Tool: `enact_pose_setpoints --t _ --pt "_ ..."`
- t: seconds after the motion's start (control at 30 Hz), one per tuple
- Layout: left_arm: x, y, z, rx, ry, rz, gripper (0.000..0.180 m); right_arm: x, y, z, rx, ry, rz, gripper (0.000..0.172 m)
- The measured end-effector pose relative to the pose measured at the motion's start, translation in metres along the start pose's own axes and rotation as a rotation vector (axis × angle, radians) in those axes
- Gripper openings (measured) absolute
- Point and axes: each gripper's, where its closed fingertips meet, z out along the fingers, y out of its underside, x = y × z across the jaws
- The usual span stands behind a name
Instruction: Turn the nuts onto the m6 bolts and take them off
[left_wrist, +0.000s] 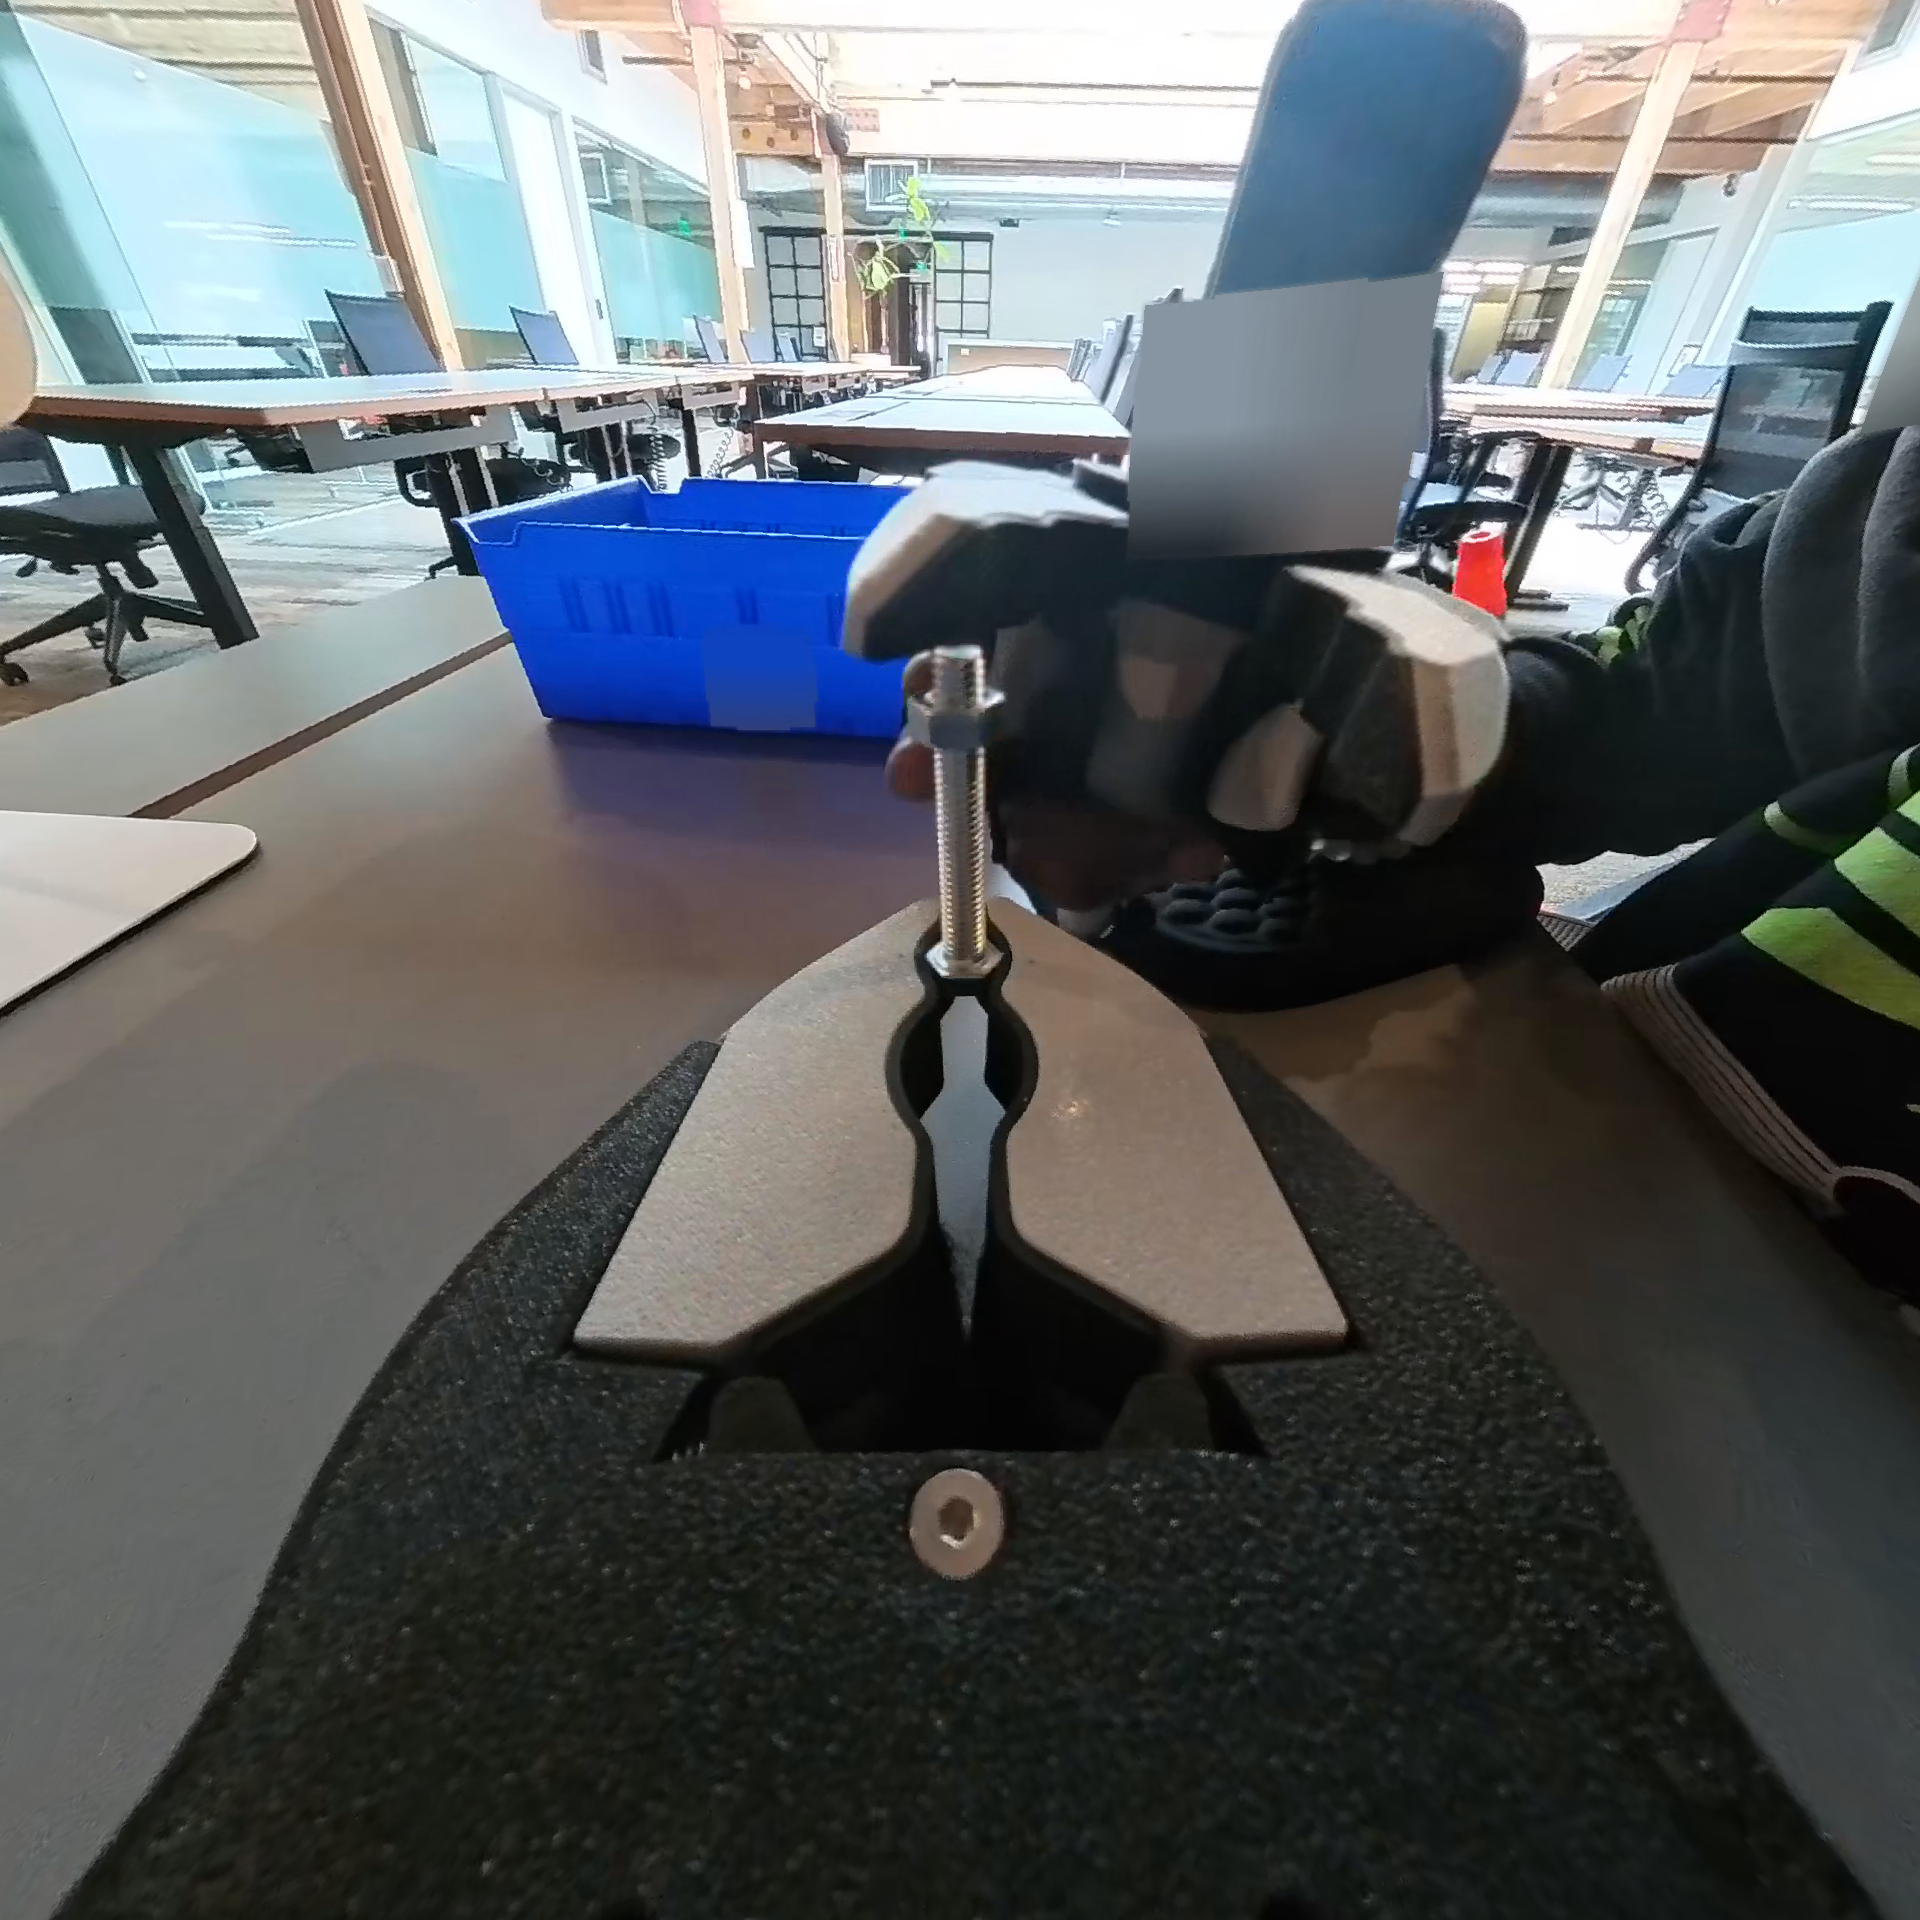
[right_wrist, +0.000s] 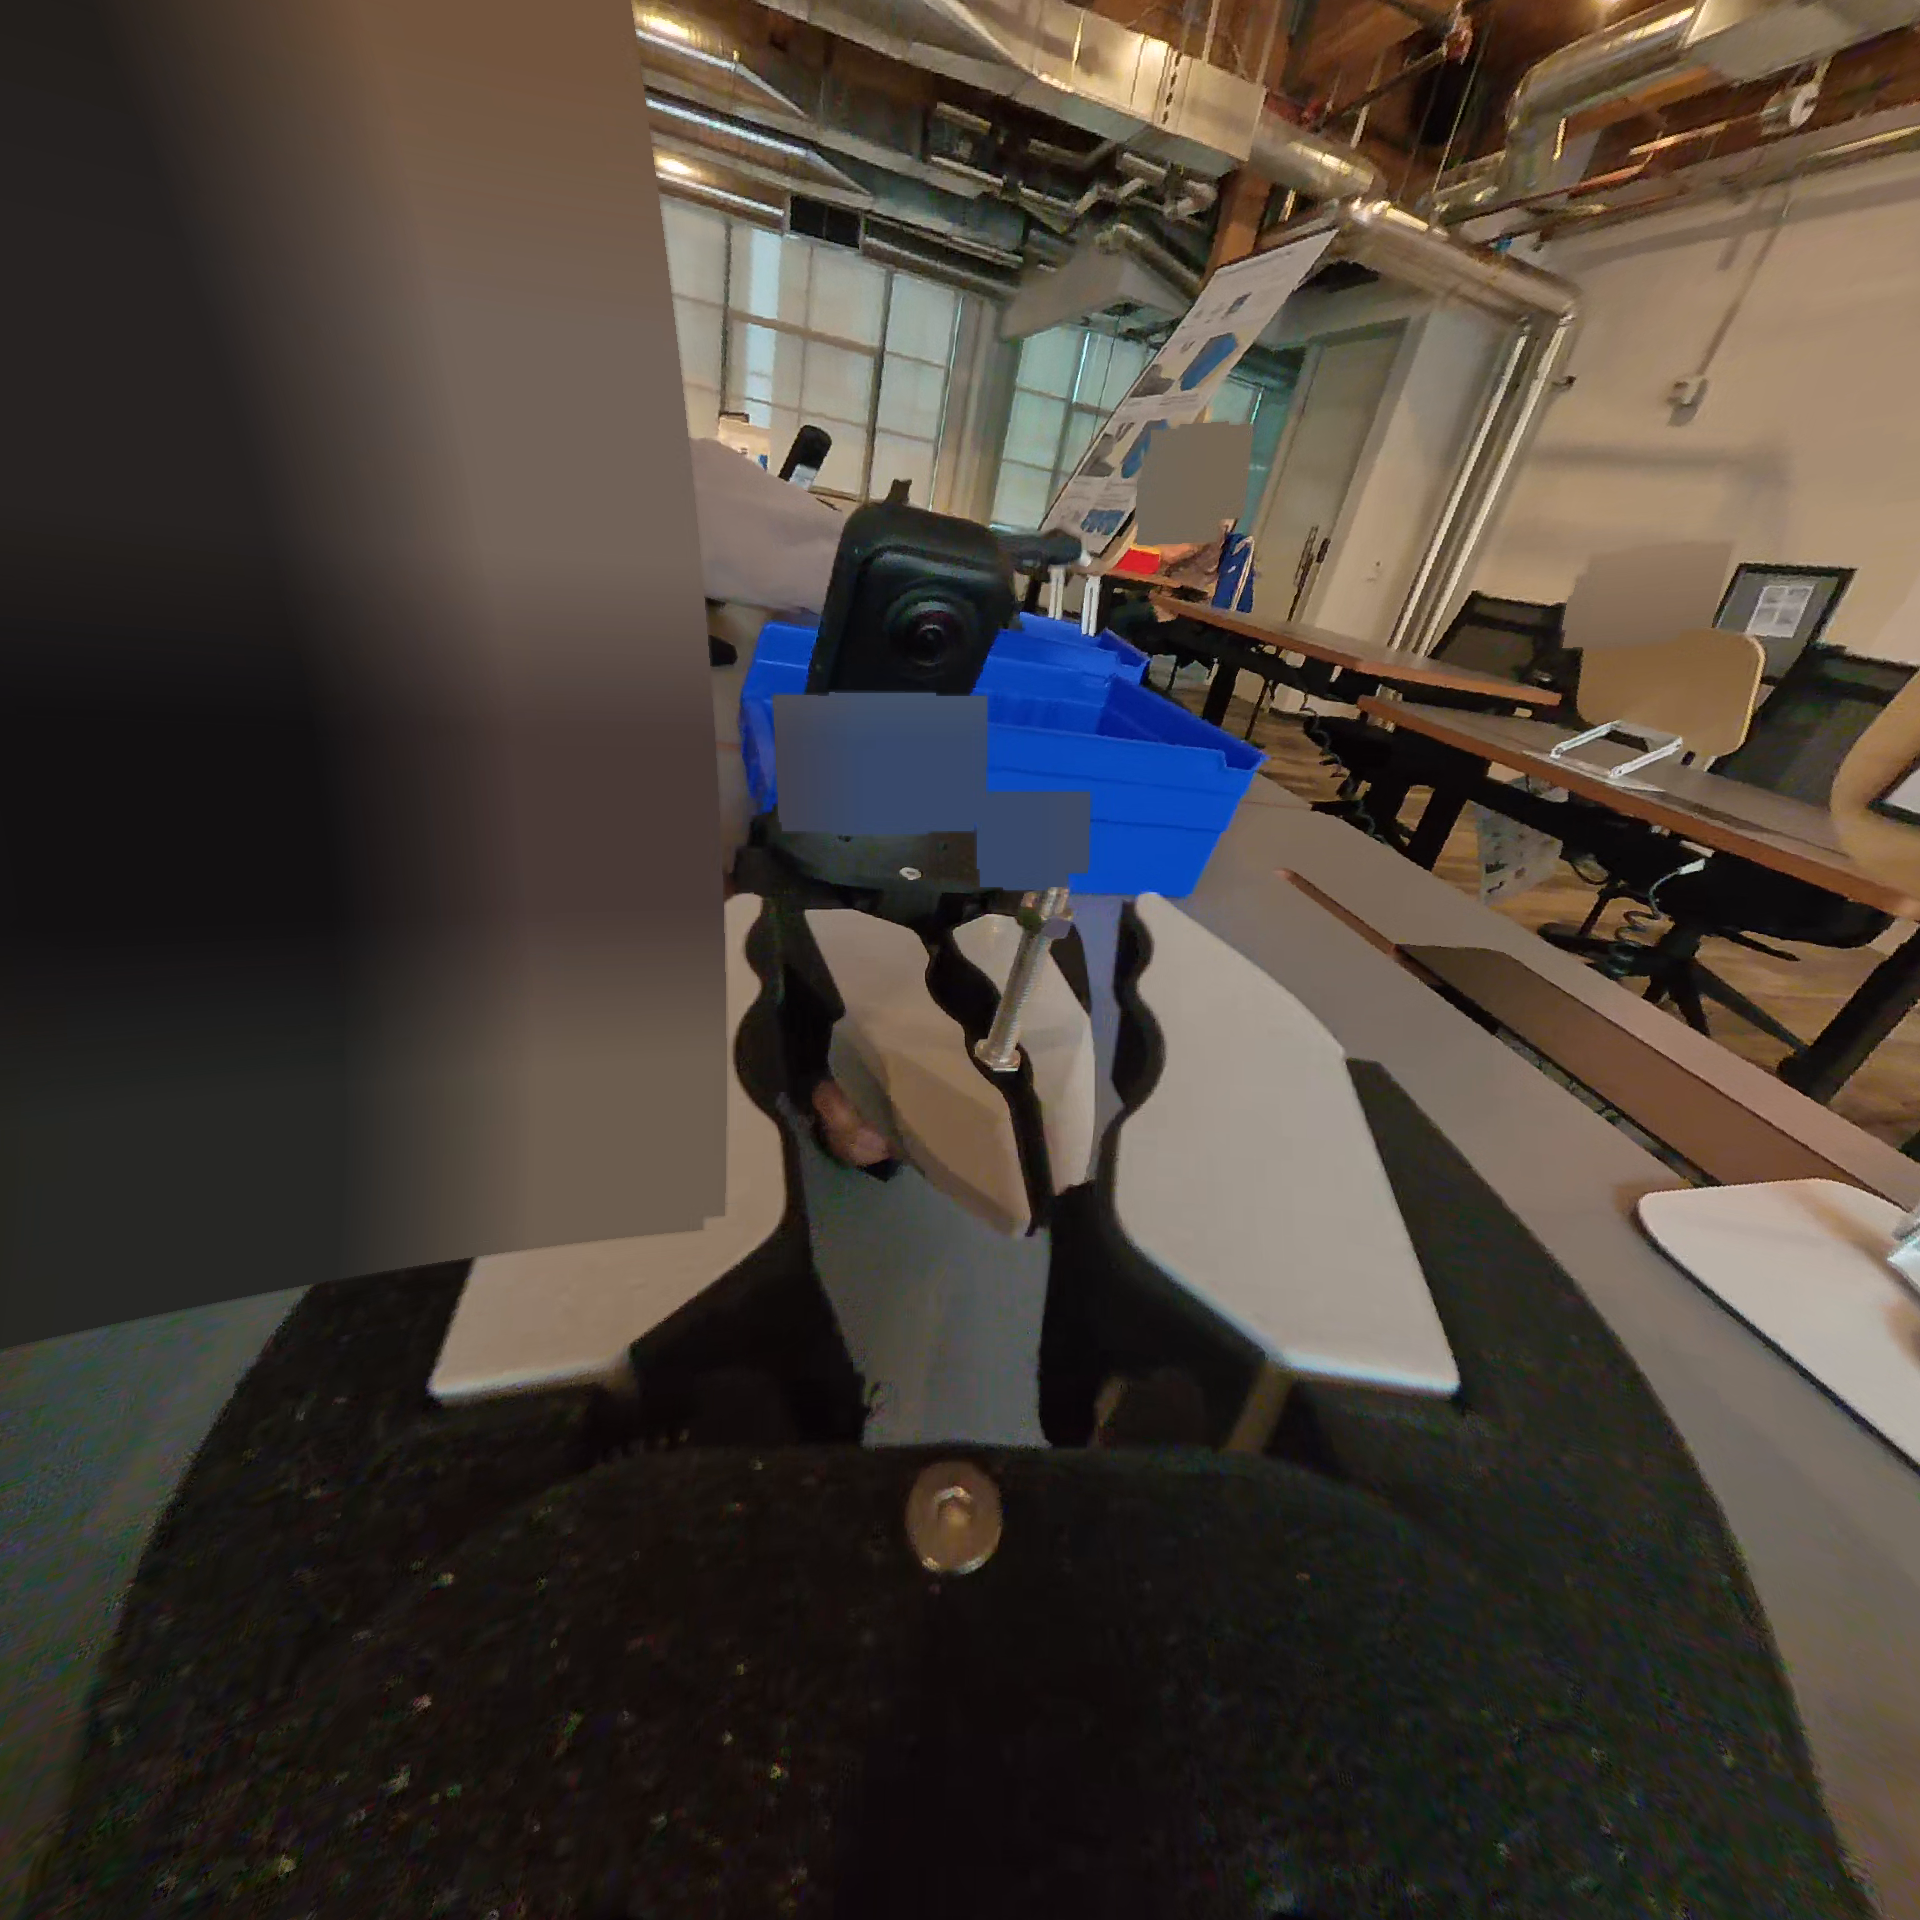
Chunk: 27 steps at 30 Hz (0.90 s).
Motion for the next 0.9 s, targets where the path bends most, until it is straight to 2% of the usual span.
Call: enact_pose_setpoints --t 0.1,0.17,0.2,0.27,0.33,0.43,0.57,0.67,0.77,0.83,0.9 --pt "0.001 0.001 0.000 -0.005 0.001 0.006 0.003 -0.005 0.003 0.003 -0.023 -0.030 -0.003 0.064" --pt "0.001 0.001 0.000 -0.004 -0.001 0.007 0.003 -0.007 0.004 0.003 -0.031 -0.034 -0.019 0.058" --pt "0.000 0.001 0.000 -0.004 -0.001 0.007 0.003 -0.007 0.004 0.002 -0.033 -0.029 -0.024 0.054" --pt "0.000 0.000 0.000 -0.002 -0.007 0.005 0.002 -0.010 0.002 -0.002 -0.029 -0.058 -0.020 0.026" --pt "-0.001 0.000 0.000 0.001 -0.008 -0.001 0.002 -0.012 0.000 -0.003 -0.020 -0.083 0.002 0.017" --pt "-0.001 0.000 0.000 0.001 -0.008 0.002 0.002 -0.008 -0.001 -0.004 -0.013 -0.054 -0.018 0.019" --pt "-0.001 0.000 0.000 0.002 -0.008 0.002 0.002 0.000 -0.001 -0.003 -0.003 0.002 -0.015 0.043" --pt "-0.001 0.000 0.000 0.001 -0.008 0.003 0.002 0.000 0.004 -0.001 -0.033 -0.005 0.004 0.048" --pt "-0.001 0.000 0.000 0.002 -0.009 0.002 0.002 -0.004 0.006 0.000 -0.050 -0.024 -0.007 0.044" --pt "-0.002 0.000 0.000 0.003 -0.012 0.000 0.002 -0.012 0.004 -0.001 -0.045 -0.072 -0.018 0.027" --pt "-0.002 0.000 0.000 0.004 -0.013 -0.001 0.002 -0.015 0.001 -0.002 -0.033 -0.089 -0.019 0.021"
